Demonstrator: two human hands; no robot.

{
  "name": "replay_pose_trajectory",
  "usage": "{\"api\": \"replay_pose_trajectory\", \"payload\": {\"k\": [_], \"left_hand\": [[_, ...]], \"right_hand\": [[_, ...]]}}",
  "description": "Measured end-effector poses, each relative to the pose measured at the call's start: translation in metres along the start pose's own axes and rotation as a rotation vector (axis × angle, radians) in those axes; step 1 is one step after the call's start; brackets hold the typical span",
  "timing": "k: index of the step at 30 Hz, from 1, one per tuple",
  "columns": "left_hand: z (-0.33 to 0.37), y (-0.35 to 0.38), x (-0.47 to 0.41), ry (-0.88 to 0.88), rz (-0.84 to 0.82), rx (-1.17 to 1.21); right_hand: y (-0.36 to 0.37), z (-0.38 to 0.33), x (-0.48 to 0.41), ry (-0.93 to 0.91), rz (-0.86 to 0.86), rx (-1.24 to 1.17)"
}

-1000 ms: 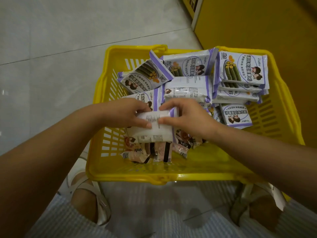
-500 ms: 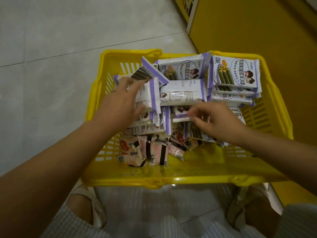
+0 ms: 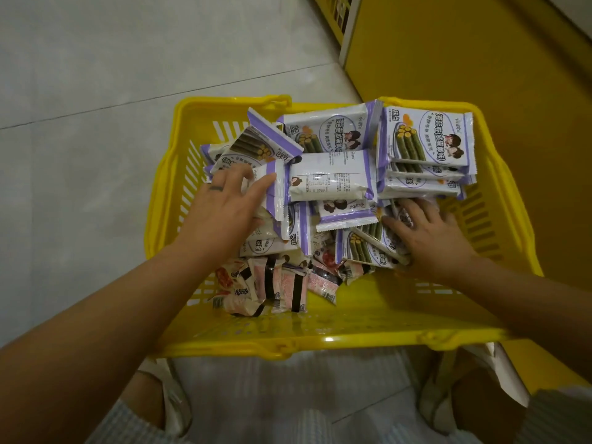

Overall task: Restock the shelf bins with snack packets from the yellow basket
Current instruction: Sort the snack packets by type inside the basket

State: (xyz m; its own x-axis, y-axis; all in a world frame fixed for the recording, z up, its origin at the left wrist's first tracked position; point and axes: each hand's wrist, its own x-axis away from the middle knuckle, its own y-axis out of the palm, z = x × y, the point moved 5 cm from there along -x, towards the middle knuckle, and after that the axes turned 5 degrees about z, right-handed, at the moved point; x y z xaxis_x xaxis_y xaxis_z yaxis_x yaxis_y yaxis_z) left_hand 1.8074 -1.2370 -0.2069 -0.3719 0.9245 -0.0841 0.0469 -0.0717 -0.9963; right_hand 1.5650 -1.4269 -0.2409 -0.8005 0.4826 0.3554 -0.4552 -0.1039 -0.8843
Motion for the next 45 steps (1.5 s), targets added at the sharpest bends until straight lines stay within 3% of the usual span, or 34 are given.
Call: {"api": "replay_pose_trajectory", "payload": {"k": [8, 14, 19, 33, 45], "left_hand": [[-0.002, 0.0, -0.002, 0.021, -0.006, 0.024], [-0.001, 0.0, -0.002, 0.024, -0.016, 0.036], [-0.002, 0.0, -0.002, 0.024, -0.017, 0.037], [0.0, -0.002, -0.003, 0.01, -0.031, 0.05], [0.001, -0.004, -0.004, 0.018, -0.017, 0.048]], "right_hand": [[-0.019, 0.003, 0.009, -0.011, 0.034, -0.104], [-0.009, -0.003, 0.002, -0.001, -0.043, 0.024], [-0.006, -0.012, -0.007, 0.064, -0.019, 0.099], [-0.01, 0.005, -0.017, 0.07, 0.108, -0.001], [-0.023, 0.005, -0.006, -0.055, 0.078, 0.031]]}}
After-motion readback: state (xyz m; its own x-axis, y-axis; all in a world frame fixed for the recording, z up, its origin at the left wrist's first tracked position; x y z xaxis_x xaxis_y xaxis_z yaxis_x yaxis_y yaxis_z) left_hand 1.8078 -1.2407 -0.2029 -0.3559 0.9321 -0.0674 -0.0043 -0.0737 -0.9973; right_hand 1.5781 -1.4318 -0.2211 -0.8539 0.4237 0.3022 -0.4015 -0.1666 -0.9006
